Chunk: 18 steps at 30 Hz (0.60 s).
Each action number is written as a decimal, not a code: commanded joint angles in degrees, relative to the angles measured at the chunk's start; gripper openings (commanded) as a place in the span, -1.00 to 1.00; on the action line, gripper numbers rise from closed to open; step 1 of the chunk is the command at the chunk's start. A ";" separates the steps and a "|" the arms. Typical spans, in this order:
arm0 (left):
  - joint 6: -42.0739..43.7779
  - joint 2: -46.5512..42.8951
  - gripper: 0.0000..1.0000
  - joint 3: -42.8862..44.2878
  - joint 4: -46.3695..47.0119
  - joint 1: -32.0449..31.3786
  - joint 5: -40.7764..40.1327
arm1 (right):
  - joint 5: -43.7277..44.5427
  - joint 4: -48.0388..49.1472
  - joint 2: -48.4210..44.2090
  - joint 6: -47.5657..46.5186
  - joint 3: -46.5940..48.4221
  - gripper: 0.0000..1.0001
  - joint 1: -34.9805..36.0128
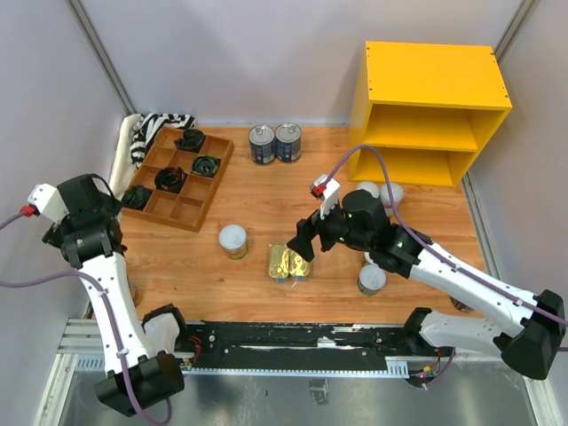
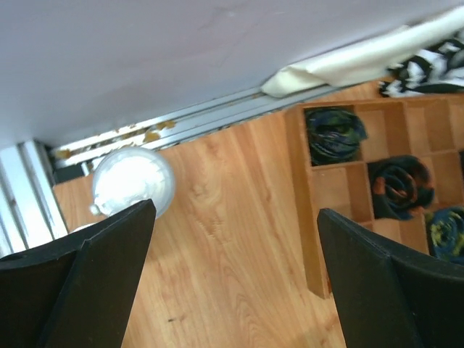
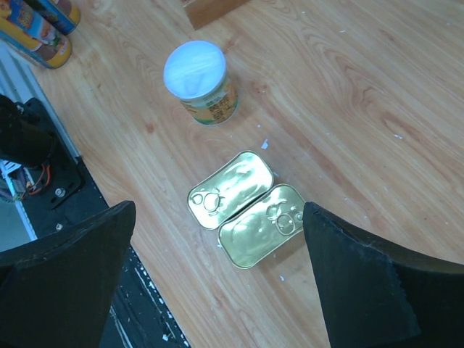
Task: Place and organize the canned foods onto the counter
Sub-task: Pick up the canned food from the corner of the board.
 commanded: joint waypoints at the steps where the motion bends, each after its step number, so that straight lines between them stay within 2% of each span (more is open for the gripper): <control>1: -8.78 2.07 0.99 -4.10 -2.82 2.11 -6.33 | -0.39 0.36 -0.32 0.86 -0.37 0.97 2.62; 4: -13.02 4.67 0.99 -5.21 -4.79 2.23 -9.98 | -1.03 0.15 0.02 1.26 -0.24 0.97 2.66; 7: -10.65 3.76 0.99 -7.51 -1.32 2.24 -12.86 | -1.47 -0.94 0.58 1.61 0.16 0.97 2.69; 11: -6.31 -0.05 0.99 -11.57 5.42 2.30 -12.01 | -1.88 -1.55 1.82 1.86 0.51 0.97 2.65; 18: -6.61 2.11 0.99 -12.11 4.61 2.61 -17.35 | -3.62 -2.70 3.78 2.44 1.82 0.97 2.67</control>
